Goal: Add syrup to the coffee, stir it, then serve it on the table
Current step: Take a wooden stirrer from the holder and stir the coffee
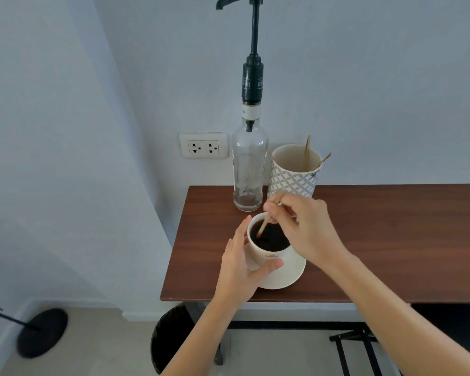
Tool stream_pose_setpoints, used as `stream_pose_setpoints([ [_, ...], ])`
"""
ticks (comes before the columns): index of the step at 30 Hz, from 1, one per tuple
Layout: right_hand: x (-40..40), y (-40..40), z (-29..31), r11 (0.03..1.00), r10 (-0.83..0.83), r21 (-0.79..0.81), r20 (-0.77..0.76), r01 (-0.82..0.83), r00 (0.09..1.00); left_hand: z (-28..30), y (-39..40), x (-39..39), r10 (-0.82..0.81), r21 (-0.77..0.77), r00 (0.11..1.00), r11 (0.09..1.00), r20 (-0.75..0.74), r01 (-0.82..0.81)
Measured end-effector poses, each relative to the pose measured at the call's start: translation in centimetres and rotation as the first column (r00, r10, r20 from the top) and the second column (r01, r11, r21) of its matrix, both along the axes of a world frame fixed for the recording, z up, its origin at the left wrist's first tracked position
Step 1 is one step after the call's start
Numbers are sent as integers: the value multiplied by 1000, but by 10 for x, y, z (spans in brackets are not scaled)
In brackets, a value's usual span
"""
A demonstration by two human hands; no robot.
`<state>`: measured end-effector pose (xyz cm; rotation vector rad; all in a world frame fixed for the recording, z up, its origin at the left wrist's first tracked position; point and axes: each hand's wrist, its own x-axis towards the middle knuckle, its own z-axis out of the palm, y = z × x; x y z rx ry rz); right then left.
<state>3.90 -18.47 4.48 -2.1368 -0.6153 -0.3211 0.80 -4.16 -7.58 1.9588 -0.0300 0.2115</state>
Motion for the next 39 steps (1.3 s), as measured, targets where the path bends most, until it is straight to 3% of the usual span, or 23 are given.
stream_pose_setpoints([
  [4,15,-17,3,985,-117,-117,97,128,988,1,-1,-1,8,-4,1000,1000,-1,-8],
  [7,9,-34,5,969,-145,-198,38,150,989,3,-1,-1,11,3,1000,1000,2,-11],
  [10,-6,-21,3,994,-56,-98,-87,48,995,2,-1,-1,5,1,1000,1000,6,-5],
  [13,-4,-2,-2,1000,-5,4,-21,5,1000,1,0,-1,1,3,1000,1000,10,-1],
  [17,14,-14,-2,990,-118,-77,52,121,992,1,0,-1,9,0,1000,1000,0,-9],
  [21,7,-32,3,974,-134,-190,-38,124,990,1,-1,-1,9,-5,1000,1000,-2,-9],
  [24,-1,-15,2,997,-24,-77,-120,15,992,0,-1,-1,4,3,1000,1000,2,-4],
  [27,7,-2,-4,1000,-6,9,-36,6,999,1,0,-1,9,22,1000,1000,12,-9],
  [30,19,-17,-6,992,-111,-56,46,114,993,2,0,-2,19,27,1000,999,18,-19],
  [33,13,-37,-2,979,-147,-142,-3,145,989,3,-1,-2,22,21,1000,1000,16,-22],
  [37,-3,-24,2,999,-29,-30,-153,25,988,3,-1,-2,9,17,1000,1000,22,-10],
  [39,-2,-11,-2,1000,8,22,-97,-6,995,2,0,-2,10,17,1000,1000,27,-11],
])
